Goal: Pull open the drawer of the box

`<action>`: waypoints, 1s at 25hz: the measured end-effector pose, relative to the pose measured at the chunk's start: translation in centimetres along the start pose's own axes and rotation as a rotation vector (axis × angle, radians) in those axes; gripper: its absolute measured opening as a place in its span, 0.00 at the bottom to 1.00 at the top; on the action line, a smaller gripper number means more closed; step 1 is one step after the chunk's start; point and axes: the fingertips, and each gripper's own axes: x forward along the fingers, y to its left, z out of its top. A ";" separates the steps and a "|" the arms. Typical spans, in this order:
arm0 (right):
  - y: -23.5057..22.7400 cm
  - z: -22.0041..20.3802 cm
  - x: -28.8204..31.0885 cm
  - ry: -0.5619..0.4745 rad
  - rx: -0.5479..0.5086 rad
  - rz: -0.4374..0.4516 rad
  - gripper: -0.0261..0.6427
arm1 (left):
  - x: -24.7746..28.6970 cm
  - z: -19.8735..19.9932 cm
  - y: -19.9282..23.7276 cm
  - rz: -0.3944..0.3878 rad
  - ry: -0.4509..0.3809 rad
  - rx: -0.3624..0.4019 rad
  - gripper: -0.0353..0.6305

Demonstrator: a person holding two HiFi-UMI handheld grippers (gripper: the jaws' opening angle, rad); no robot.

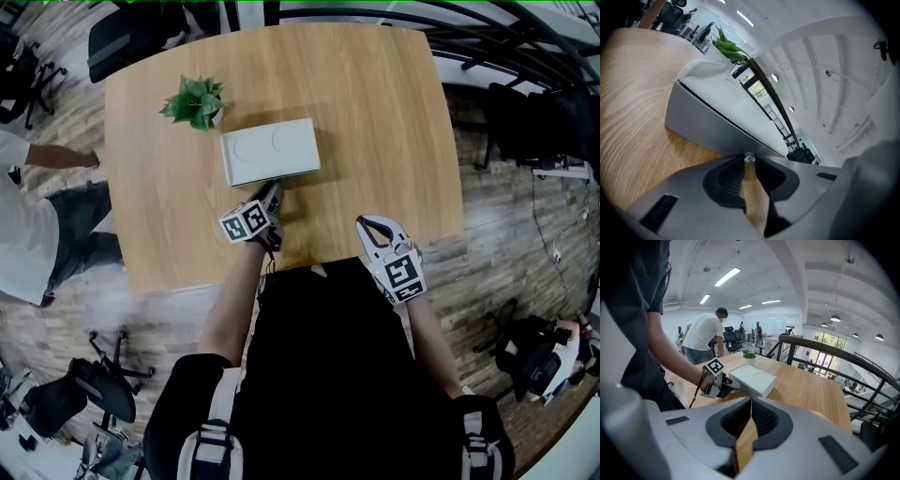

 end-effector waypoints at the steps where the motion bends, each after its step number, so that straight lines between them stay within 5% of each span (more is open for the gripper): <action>1: 0.0 0.0 -0.1 -0.001 -0.001 0.000 0.08 | -0.1 -0.1 -0.1 -0.001 0.001 -0.003 0.18; 25: 1.6 -0.4 -0.5 -0.016 -0.006 0.002 0.08 | -1.7 -2.8 -0.8 -0.023 0.016 -0.049 0.18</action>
